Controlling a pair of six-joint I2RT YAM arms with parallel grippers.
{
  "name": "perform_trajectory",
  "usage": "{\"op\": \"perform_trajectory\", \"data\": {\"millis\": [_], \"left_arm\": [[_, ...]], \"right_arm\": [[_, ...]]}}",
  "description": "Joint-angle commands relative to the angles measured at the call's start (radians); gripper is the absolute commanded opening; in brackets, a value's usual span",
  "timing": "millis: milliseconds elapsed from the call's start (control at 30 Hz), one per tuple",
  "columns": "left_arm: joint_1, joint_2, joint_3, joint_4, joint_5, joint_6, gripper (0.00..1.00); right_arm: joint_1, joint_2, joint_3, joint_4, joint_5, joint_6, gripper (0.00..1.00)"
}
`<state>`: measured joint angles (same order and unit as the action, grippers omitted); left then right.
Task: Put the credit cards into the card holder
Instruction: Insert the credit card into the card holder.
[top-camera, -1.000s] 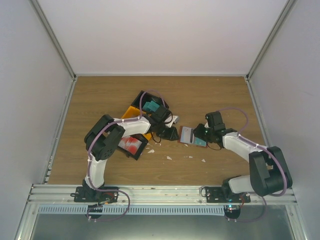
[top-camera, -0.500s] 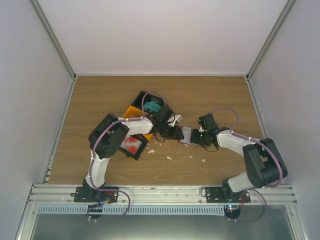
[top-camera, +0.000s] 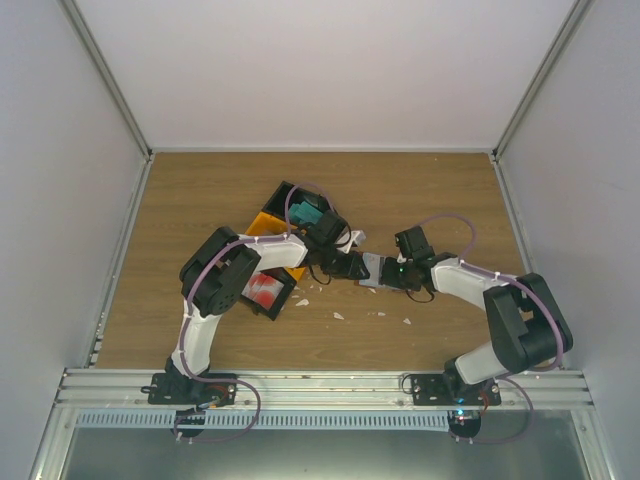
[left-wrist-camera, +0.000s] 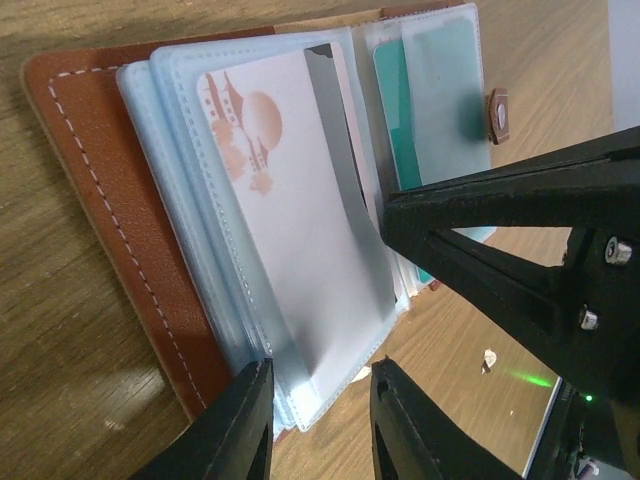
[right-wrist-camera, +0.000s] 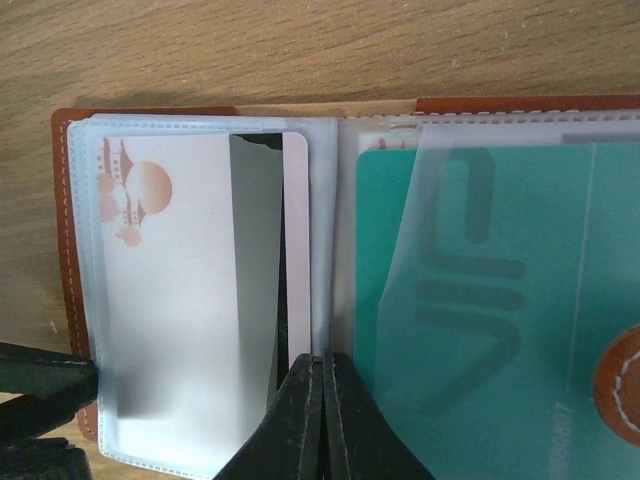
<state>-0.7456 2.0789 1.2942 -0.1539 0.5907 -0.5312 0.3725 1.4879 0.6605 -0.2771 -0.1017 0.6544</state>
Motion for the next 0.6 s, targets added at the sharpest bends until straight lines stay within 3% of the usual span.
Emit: {"op": "perform_trajectory", "data": {"millis": [0,467,567], "left_arm": [[-0.009,0.013,0.032,0.015,0.001,0.014,0.31],[-0.009,-0.002,0.033,0.014,-0.013,0.016,0.36],[-0.009,-0.003,0.030,0.018,-0.002,0.016,0.33]], "right_arm": [[0.012,0.042,-0.006,-0.040,0.040,0.007,0.00],[0.013,0.056,-0.022,-0.016,0.028,0.008,0.01],[0.013,0.056,-0.025,-0.011,0.026,0.008,0.00]]}}
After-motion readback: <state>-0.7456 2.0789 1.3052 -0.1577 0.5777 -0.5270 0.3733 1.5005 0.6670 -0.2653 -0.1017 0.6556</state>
